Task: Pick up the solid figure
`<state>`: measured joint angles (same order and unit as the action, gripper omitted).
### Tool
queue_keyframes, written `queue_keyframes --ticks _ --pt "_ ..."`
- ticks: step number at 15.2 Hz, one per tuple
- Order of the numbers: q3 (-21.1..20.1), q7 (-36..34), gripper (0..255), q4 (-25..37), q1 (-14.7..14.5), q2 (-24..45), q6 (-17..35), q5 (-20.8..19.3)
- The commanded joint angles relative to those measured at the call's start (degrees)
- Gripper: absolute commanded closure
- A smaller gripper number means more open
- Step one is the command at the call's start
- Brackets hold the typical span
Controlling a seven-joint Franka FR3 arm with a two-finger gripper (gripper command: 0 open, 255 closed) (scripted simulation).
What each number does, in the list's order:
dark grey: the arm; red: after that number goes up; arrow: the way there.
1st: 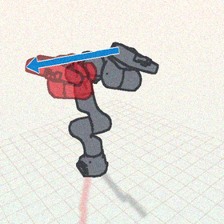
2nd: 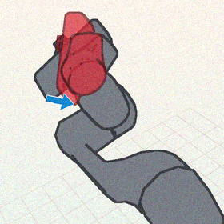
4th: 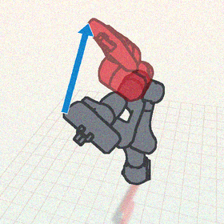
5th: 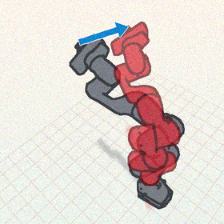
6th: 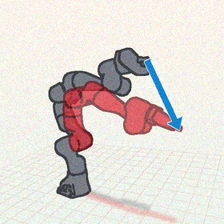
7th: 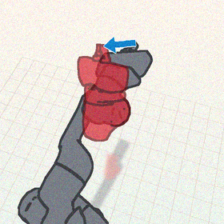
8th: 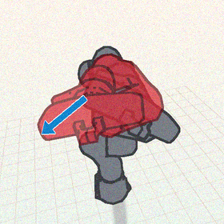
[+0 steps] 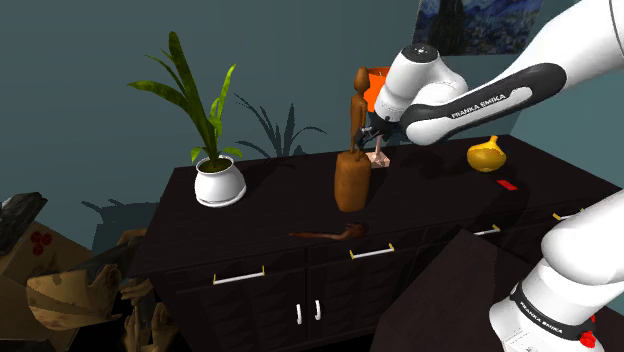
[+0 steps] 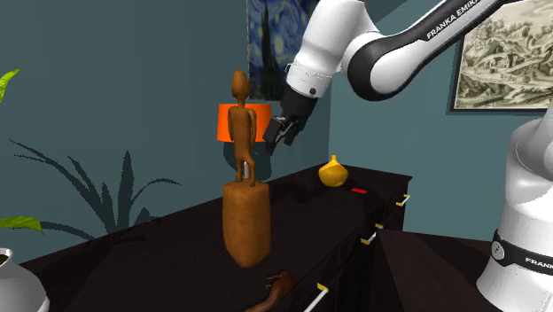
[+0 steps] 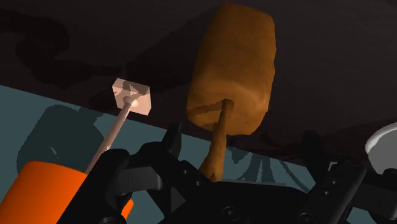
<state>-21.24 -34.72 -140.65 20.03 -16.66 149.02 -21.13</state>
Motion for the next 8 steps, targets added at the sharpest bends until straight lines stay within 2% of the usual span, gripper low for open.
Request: queue_keyframes --ticks 1,3,5,7,8 --pt "-2.9 -7.4 0 2.2 4.3 3.7 3.1 -7.8" --pt "-5.8 -15.7 0 5.3 8.6 7.7 4.6 -16.9" --pt "-7.9 -24.5 0 9.0 11.7 11.9 4.7 -26.8" --pt "-8.5 -32.7 0 13.0 13.0 16.1 3.6 -36.2" --pt "-8.3 -33.9 0 12.9 12.7 16.7 3.8 -37.5"
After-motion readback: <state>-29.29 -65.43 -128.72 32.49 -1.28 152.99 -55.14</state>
